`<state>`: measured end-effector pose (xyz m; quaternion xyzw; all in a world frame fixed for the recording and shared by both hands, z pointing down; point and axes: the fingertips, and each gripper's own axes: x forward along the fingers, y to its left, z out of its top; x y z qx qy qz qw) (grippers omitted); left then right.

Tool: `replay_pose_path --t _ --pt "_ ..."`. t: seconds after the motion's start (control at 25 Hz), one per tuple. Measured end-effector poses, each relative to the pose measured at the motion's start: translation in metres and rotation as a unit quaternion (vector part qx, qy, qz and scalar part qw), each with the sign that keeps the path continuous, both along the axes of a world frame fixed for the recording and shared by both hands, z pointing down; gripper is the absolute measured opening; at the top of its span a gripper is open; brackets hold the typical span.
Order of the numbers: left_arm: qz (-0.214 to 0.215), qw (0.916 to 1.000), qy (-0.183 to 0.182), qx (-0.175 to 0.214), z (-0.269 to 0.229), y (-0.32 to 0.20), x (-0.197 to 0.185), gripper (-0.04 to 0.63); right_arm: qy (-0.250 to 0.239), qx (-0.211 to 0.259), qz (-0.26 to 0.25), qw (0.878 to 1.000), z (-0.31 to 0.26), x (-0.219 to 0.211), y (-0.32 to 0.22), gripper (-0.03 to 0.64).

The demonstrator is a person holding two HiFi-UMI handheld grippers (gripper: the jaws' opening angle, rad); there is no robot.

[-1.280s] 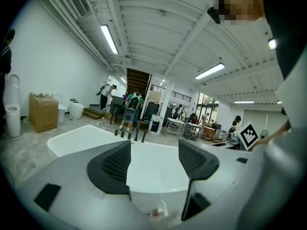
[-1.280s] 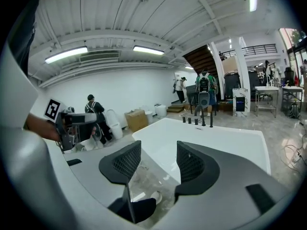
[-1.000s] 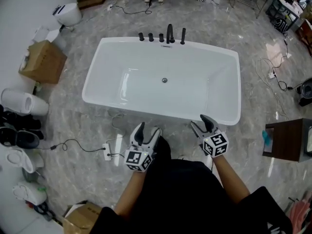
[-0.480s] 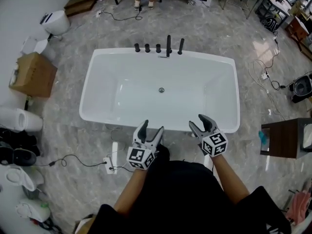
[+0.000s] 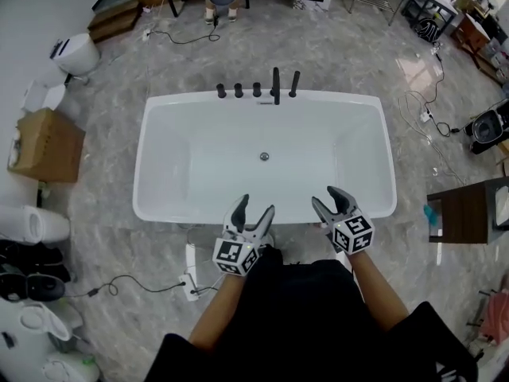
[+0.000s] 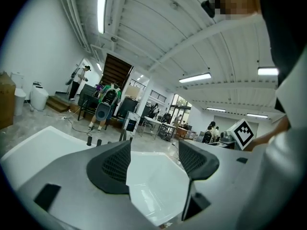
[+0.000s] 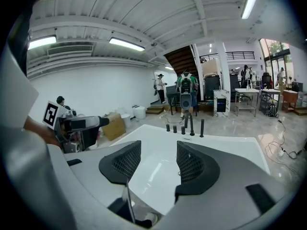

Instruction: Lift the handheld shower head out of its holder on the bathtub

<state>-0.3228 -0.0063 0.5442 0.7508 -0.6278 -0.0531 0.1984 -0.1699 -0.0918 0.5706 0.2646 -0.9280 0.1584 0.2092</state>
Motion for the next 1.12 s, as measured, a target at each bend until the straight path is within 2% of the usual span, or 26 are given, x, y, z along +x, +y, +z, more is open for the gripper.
replay_pose_path --t 0.2,0.52,0.72,1.12 --pt "0.032 0.9993 -0.018 -0.003 0.008 -0.024 -0.002 0.29 0.003 -0.001 0.023 1.0 0.002 -0.002 -0.008 0.201" --pt "0.026 0.9995 -0.015 0.002 0.014 -0.075 -0.025 0.29 -0.014 0.001 0.05 0.999 -0.003 -0.008 -0.023 0.202" --pt "0.02 0.9997 -0.011 0.0 0.013 -0.118 -0.011 0.29 -0.025 0.0 0.062 0.998 -0.002 0.01 -0.044 0.202" --pt "0.049 0.9981 -0.015 -0.034 0.037 -0.224 0.029 0.29 -0.047 -0.021 0.075 0.996 0.006 0.037 -0.086 0.202"
